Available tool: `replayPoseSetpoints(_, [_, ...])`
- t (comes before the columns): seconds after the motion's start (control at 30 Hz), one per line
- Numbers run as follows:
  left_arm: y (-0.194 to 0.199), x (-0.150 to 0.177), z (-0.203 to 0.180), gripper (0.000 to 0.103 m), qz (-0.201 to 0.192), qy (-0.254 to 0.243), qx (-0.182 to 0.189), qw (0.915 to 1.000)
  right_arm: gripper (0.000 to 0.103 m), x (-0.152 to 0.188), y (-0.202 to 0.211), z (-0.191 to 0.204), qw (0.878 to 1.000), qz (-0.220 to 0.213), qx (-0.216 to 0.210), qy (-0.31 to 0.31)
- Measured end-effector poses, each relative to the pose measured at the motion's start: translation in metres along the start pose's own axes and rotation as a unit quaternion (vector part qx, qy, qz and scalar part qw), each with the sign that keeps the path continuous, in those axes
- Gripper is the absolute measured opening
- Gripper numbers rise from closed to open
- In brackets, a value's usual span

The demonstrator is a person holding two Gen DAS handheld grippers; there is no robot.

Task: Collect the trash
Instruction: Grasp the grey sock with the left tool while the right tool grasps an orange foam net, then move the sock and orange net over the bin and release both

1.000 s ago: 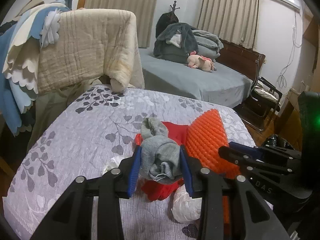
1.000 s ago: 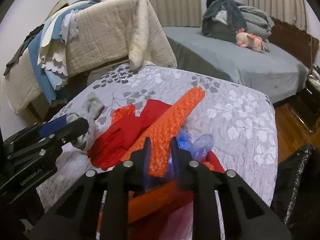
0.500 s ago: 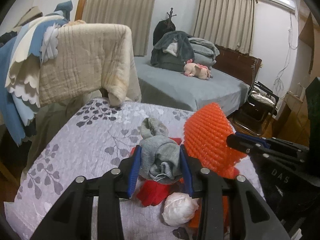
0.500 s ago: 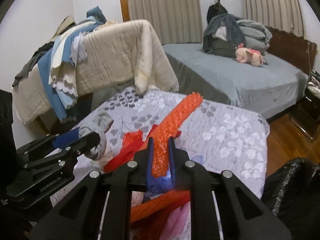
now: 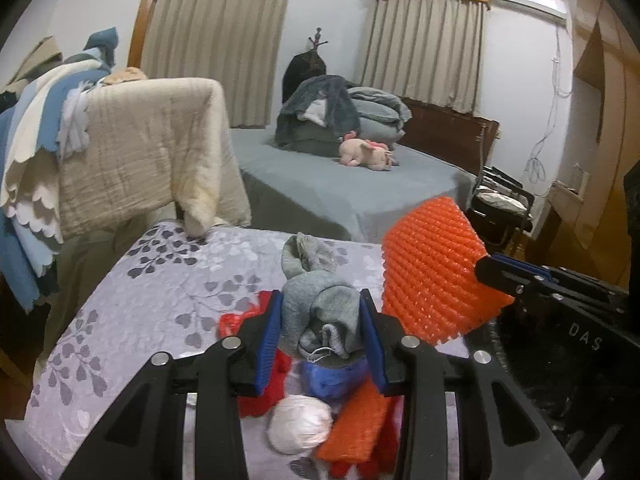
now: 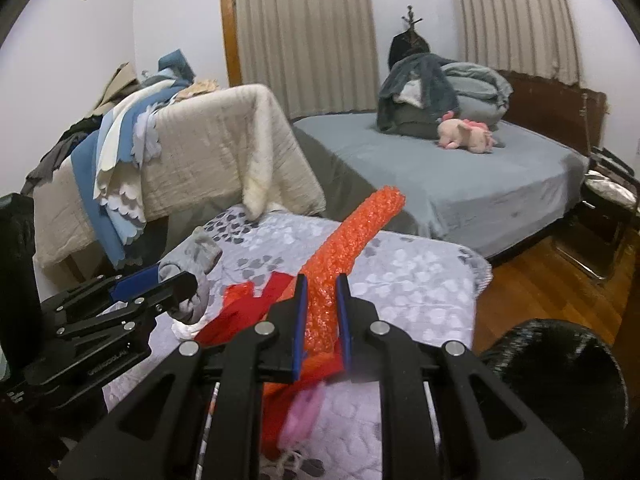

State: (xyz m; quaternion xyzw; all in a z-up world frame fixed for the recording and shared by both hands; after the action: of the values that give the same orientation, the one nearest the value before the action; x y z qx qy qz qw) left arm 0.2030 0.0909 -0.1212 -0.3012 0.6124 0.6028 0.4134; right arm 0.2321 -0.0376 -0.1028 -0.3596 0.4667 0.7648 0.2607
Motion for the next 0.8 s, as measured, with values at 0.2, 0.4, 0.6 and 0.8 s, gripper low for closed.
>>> replayPoseSetpoints(0.2, [-0.001, -0.014, -0.038, 0.038, -0.009, -0.016, 0.029, 0.9994, 0.013, -0.007, 0.030, -0.034, 0.999, -0.022, 0.028, -0.010])
replayPoseSetpoints(0.4, [-0.007, -0.023, -0.085, 0.038, -0.012, -0.031, 0.068, 0.9971, 0.013, -0.007, 0.058, -0.078, 0.997, -0.034, 0.066, -0.027])
replayPoseSetpoints(0.6, [-0.016, -0.030, -0.138, 0.038, -0.014, -0.053, 0.112, 0.9922, 0.013, -0.003, 0.086, -0.128, 0.992, -0.046, 0.109, -0.047])
replayPoseSetpoints(0.8, [-0.026, -0.033, -0.190, 0.038, -0.012, -0.073, 0.157, 0.9848, 0.013, 0.008, 0.110, -0.176, 0.985, -0.051, 0.149, -0.066])
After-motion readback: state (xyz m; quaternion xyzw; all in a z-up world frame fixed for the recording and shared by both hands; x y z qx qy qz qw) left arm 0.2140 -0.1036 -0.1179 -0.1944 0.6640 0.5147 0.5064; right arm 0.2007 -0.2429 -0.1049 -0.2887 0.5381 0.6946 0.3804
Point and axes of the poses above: each gripper's, at about its wrist camera, not at the fingertips, and y roughly against the way its jaws point, z to its left, x to its underside, the point moved 10 cm from there along -y, roughly the way its jaws point, and after that the axes turned 15 degrees about -y, right-handed, at the moved point
